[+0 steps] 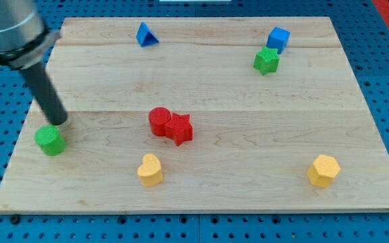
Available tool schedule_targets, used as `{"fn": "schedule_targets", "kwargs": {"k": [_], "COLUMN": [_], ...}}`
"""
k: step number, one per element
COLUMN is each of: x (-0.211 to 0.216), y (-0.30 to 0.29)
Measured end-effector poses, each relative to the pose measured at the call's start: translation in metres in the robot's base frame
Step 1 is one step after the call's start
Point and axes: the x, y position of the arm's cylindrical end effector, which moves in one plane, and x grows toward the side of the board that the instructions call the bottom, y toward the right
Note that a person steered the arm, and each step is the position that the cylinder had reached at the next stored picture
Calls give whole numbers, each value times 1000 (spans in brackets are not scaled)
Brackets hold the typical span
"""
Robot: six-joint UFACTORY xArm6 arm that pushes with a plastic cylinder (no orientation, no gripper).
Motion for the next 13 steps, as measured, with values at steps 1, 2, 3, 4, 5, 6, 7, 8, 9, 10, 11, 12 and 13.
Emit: {"fn": "schedule_targets", "kwargs": {"k": [1, 2, 3, 4, 5, 6, 7, 8, 9, 10, 11, 12, 13], "x": [50, 30, 32, 32, 32, 32, 32, 32, 32, 32, 35, 47, 52], "y": [4, -1, 36, 43, 57, 83, 88, 89, 100, 109, 114, 162, 190]}}
